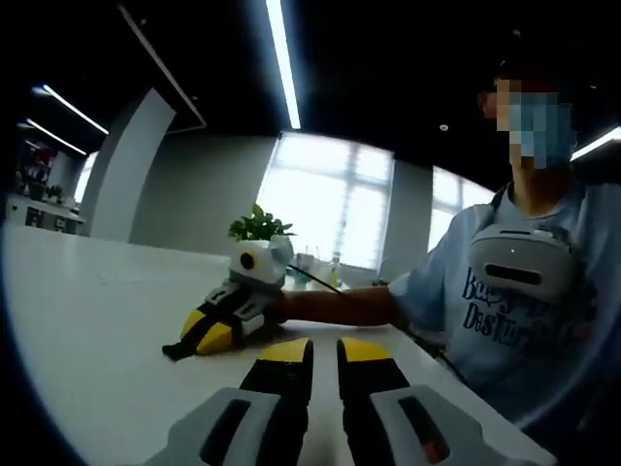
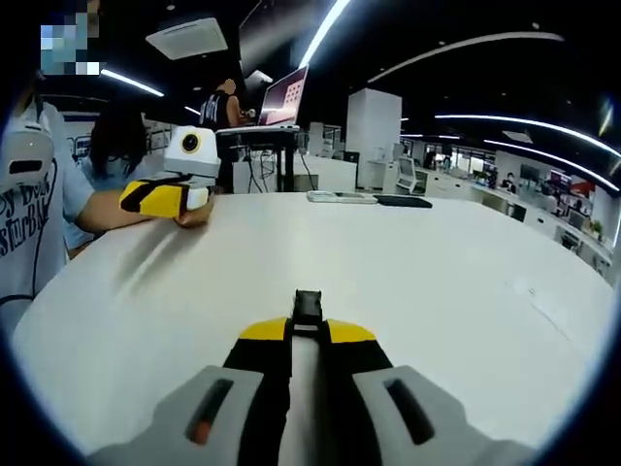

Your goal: Snap the two parts of the plastic buckle together until the buckle closes and remains connected.

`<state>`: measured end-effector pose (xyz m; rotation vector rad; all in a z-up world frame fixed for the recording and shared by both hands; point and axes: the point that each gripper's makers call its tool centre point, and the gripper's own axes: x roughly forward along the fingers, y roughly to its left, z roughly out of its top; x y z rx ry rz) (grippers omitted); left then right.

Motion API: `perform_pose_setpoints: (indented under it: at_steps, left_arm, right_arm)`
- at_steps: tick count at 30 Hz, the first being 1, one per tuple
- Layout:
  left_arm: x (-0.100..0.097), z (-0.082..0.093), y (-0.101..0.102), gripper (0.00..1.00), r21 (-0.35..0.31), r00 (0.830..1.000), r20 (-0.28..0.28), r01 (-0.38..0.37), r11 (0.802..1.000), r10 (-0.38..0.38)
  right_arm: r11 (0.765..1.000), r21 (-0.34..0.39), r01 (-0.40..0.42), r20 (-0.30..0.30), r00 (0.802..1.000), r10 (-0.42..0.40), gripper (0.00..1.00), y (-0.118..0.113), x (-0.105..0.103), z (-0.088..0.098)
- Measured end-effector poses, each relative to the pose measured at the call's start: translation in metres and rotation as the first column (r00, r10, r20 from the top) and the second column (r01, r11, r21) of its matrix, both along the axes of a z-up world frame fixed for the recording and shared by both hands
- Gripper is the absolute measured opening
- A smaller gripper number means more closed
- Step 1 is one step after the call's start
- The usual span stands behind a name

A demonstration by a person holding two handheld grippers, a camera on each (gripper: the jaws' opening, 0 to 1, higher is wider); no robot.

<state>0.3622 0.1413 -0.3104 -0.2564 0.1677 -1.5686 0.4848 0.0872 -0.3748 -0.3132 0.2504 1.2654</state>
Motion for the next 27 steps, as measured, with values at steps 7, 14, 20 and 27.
perform_pose_setpoints:
  at_steps: [7, 14, 20, 27]
  left_arm:
    - [-0.001, -0.002, -0.002, 0.09, 0.012, 1.0, 0.005, -0.004, 1.0, 0.004]
    - [-0.001, -0.004, -0.004, 0.1, 0.018, 1.0, 0.006, -0.008, 1.0, 0.008]
    - [-0.001, -0.007, -0.006, 0.11, 0.034, 1.0, 0.012, -0.014, 0.999, 0.014]
    - [-0.003, -0.007, -0.007, 0.11, 0.036, 1.0, 0.012, -0.015, 0.999, 0.015]
  right_arm:
    - [1.0, -0.001, 0.009, -0.004, 1.0, -0.009, 0.12, 0.001, 0.006, 0.0]
    - [1.0, 0.001, 0.027, -0.013, 1.0, -0.027, 0.12, -0.004, 0.027, 0.0]
    - [1.0, 0.006, 0.019, -0.028, 0.999, -0.019, 0.12, -0.004, 0.039, -0.002]
    - [1.0, 0.006, -0.008, -0.012, 1.0, 0.008, 0.12, -0.005, 0.047, -0.001]
